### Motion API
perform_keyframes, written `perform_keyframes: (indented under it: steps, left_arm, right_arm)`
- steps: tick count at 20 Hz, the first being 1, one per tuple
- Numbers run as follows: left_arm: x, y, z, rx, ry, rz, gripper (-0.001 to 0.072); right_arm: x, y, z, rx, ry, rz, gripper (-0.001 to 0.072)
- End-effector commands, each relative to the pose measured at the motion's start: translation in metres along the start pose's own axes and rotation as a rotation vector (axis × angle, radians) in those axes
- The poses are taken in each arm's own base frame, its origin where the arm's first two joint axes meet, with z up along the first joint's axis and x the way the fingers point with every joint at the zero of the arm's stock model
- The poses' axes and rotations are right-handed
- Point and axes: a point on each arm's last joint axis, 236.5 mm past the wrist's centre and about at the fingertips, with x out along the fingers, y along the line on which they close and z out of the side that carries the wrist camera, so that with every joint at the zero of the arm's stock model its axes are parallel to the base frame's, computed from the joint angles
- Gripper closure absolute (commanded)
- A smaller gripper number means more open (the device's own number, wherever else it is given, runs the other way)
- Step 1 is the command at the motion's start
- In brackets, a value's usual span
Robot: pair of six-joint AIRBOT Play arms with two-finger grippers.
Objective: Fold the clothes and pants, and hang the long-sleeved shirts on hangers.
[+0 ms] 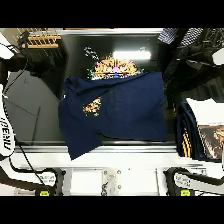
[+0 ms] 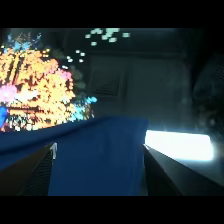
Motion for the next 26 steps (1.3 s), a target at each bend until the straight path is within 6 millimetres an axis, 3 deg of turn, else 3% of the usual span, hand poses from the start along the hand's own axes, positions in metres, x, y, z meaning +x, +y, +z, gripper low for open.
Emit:
perform_keyframes:
  steps: [1, 7, 10, 13, 19, 21, 22, 26]
  left_arm:
    - [0.003, 0.051, -0.055, -0.03, 0.147, 0.117, 0.017]
    - [0.021, 0.108, -0.235, -0.26, 0.418, 0.151, 0.0171]
    - [0.031, 0.127, -0.279, -0.35, 0.436, 0.171, 0.0171]
    - [0.042, 0.138, -0.288, -0.379, 0.402, 0.184, 0.0171]
    - [0.06, 0.108, -0.287, -0.265, 0.391, 0.114, 0.0174]
    - [0.065, 0.098, -0.288, -0.221, 0.4, 0.109, 0.0376]
    - [0.068, 0.095, -0.287, -0.207, 0.395, 0.109, 0.0408]
    - [0.075, 0.088, -0.28, -0.204, 0.364, 0.122, 0.0409]
  right_arm:
    - [-0.033, 0.002, -0.036, 0.006, 0.128, 0.015, 0.0125]
    - [-0.081, 0.036, -0.141, 0.076, 0.297, 0.095, 0.0124]
    - [-0.091, 0.048, -0.169, 0.115, 0.322, 0.131, 0.0125]
    - [-0.094, 0.053, -0.179, 0.135, 0.333, 0.149, 0.0125]
    - [-0.094, 0.055, -0.179, 0.141, 0.331, 0.155, 0.0124]
    - [-0.094, 0.055, -0.179, 0.141, 0.332, 0.155, 0.0125]
    - [-0.094, 0.055, -0.179, 0.141, 0.332, 0.155, 0.0125]
    - [-0.096, 0.056, -0.185, 0.138, 0.359, 0.159, 0.0125]
